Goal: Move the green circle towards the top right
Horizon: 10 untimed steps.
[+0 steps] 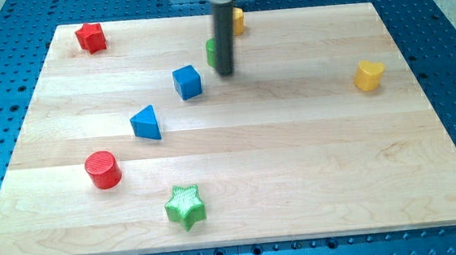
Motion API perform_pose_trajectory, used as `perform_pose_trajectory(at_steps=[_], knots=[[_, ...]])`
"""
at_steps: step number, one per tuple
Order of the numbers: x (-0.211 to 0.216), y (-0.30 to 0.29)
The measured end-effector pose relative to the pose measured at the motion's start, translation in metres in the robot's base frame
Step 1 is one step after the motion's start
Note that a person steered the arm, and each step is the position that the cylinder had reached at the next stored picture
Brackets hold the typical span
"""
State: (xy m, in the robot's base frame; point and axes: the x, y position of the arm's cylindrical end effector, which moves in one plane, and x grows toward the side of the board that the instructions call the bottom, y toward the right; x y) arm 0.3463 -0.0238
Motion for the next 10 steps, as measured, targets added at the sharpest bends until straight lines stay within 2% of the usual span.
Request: perform_pose_trajectory(at_steps=[1,2,3,4,5,6,8,9,10], knots=[[-0.042,0.015],[-0.076,0.095],[-0.059,0.066],[-0.086,0.030],[-0.116,0.075],[-0.119,0.147],[-0.077,0.149],[-0.108,0.195],[-0.104,0.141]])
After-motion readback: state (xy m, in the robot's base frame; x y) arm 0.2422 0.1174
